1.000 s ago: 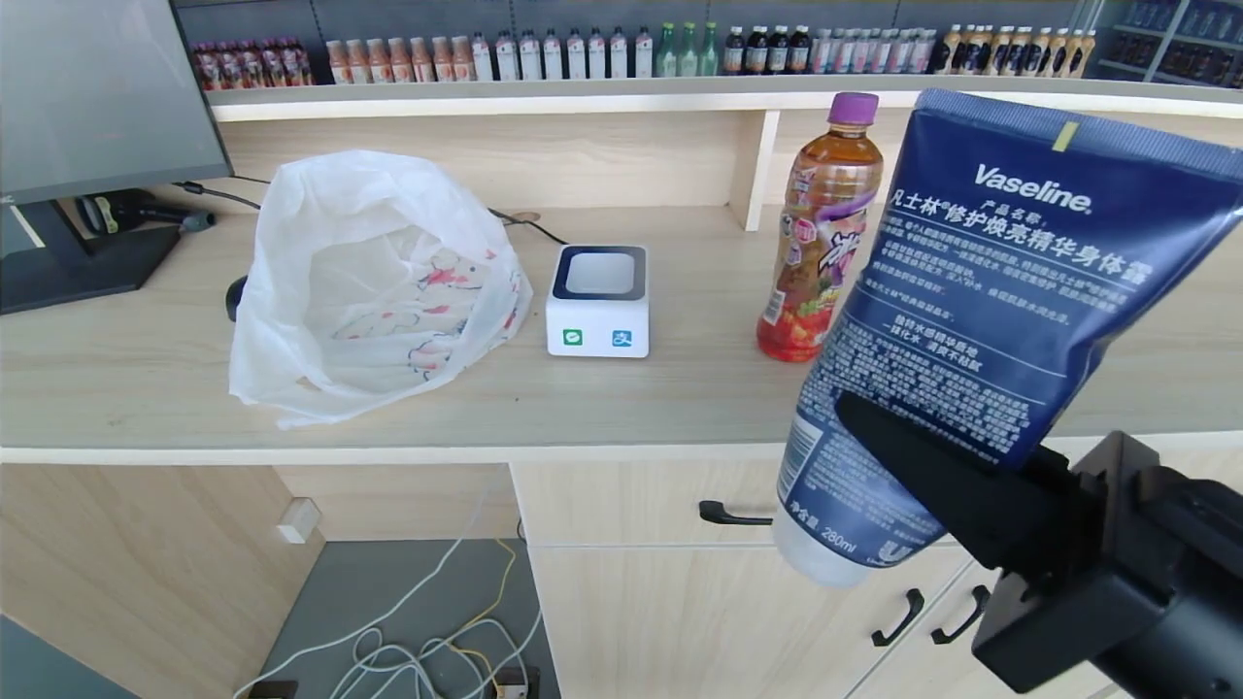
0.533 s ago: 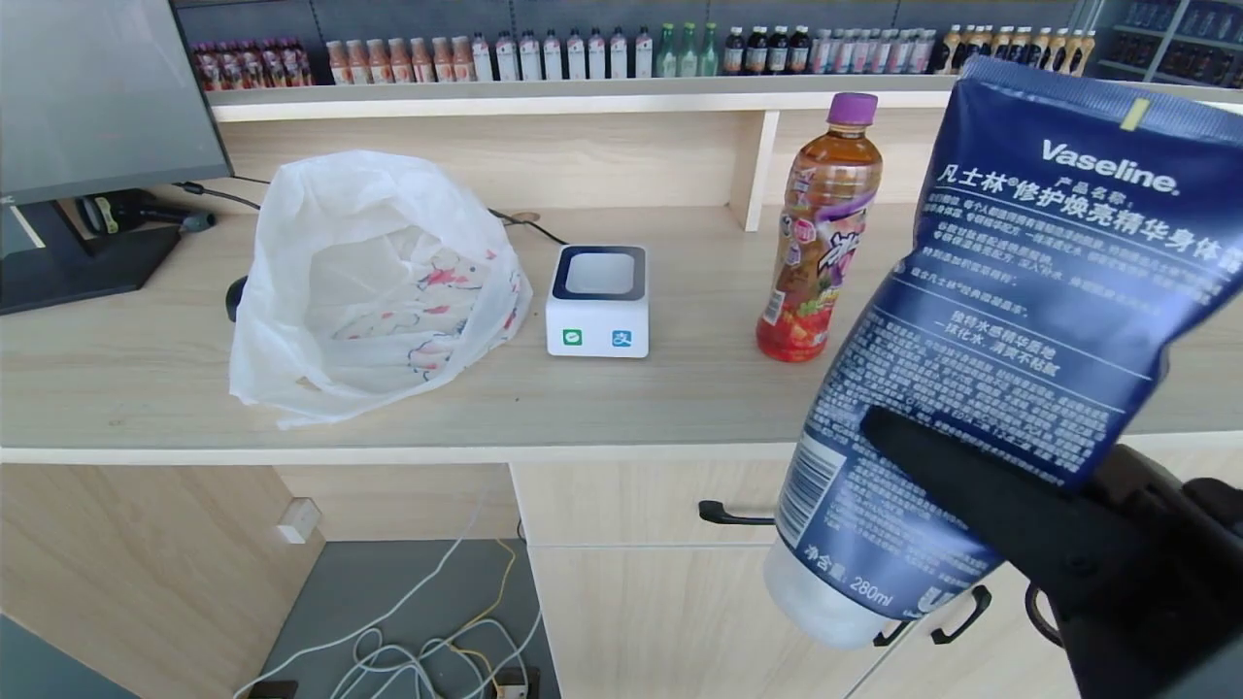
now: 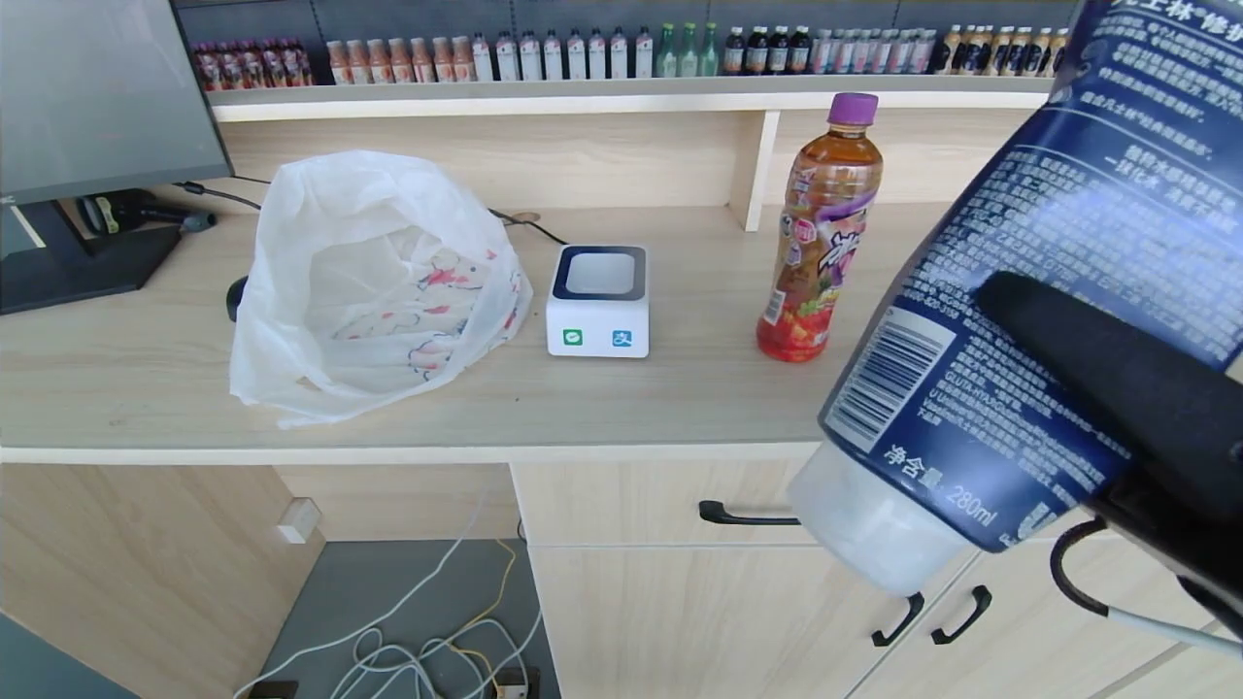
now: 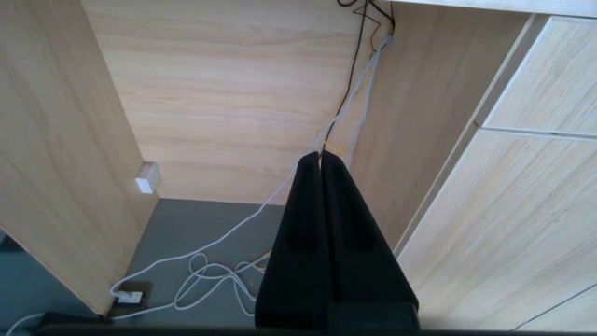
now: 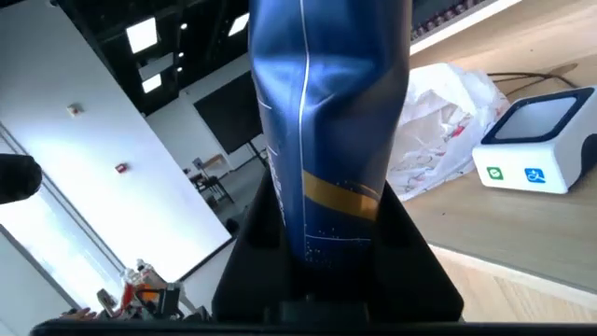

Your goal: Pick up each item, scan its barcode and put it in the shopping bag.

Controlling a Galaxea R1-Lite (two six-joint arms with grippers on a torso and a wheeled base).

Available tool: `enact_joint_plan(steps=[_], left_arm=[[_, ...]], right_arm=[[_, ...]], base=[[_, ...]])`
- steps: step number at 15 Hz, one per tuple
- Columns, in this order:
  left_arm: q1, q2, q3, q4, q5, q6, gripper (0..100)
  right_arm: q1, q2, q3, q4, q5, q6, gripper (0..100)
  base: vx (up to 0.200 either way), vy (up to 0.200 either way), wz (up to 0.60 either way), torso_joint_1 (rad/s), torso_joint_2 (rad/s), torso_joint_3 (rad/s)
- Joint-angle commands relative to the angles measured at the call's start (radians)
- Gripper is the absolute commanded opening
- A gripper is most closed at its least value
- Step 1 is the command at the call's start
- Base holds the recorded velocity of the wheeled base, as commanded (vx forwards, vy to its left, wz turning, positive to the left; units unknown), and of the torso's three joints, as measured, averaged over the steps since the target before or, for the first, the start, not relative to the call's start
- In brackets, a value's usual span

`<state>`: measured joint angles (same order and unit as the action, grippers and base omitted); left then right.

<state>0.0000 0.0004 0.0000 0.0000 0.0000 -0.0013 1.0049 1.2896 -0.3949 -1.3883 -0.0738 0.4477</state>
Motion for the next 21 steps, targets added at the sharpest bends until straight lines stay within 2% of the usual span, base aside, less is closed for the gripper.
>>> enact_joint_plan(steps=[1, 3, 17, 19, 21], left_arm=[[0.000, 0.000, 0.000, 0.000, 0.000, 0.000, 0], [0.000, 0.000, 0.000, 0.000, 0.000, 0.000, 0], [0.000, 0.000, 0.000, 0.000, 0.000, 0.000, 0], [0.000, 0.000, 0.000, 0.000, 0.000, 0.000, 0], [0.000, 0.000, 0.000, 0.000, 0.000, 0.000, 0]], right_arm=[[-0.006, 0.007, 0.030, -0.017, 0.023, 0.000, 0], [-0.012, 0.013, 0.053, -0.037, 0.055, -0.009, 0], [-0.038, 0.024, 0.050, -0.037, 0.071, -0.030, 0], [-0.049, 0.034, 0.044, -0.023, 0.080, -0.061, 0], [-0.077, 0.063, 0.019, 0.011, 0.080, -0.159, 0]], base=[[0.000, 0.000, 0.00, 0.000, 0.00, 0.000], [0.000, 0.000, 0.00, 0.000, 0.00, 0.000], [0.000, 0.000, 0.00, 0.000, 0.00, 0.000], [0.000, 0.000, 0.00, 0.000, 0.00, 0.000], [0.000, 0.000, 0.00, 0.000, 0.00, 0.000]])
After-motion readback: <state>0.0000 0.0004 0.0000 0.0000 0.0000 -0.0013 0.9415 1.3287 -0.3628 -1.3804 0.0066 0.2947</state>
